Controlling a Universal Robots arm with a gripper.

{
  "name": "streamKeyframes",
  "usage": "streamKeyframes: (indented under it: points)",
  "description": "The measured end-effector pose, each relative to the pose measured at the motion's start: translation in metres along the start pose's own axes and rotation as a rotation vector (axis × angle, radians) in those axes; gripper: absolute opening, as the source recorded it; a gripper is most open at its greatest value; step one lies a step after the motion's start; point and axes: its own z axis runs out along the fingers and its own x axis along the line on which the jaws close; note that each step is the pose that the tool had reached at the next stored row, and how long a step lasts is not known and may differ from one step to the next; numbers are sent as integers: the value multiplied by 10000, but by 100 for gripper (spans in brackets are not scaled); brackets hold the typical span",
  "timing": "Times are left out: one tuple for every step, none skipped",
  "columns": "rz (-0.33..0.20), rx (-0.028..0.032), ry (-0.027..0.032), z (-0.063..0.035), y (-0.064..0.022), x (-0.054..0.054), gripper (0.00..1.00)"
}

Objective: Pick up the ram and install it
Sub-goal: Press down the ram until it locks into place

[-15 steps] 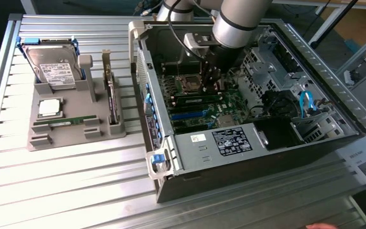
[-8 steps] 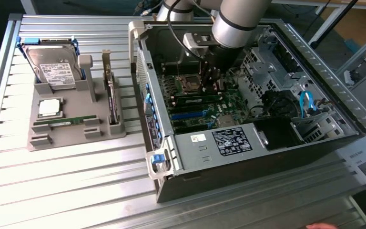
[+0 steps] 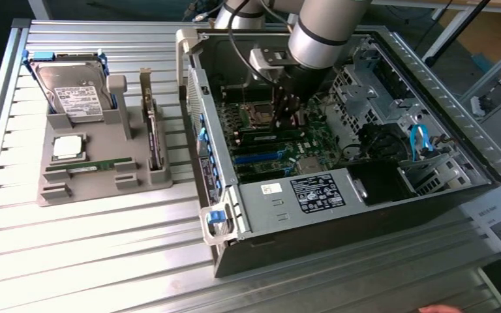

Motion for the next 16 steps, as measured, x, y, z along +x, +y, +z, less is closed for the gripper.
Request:
streamKeyframes:
  points:
    - [0,0,-1,6,1,0,10]
    - [0,0,0,10,1,1,10]
    - [0,-1,2,10,1,1,10]
    - [0,-1,2,10,1,1,10]
    - [0,-1,2,11,1,1,10]
    - [0,0,1,11,1,1,10]
    - [0,0,0,12,1,1,10]
    - [0,1,-3,15,1,0,10]
    - [0,1,-4,19,1,1,10]
    - [0,2,-3,23,0,1,10]
    - [0,2,0,28,0,1,10]
    - [0,2,-1,33,0,1,10]
    - [0,2,-1,38,0,2,10]
    - [0,2,0,42,0,2,10]
    - [0,1,2,42,0,2,10]
    - [0,1,1,43,0,2,10]
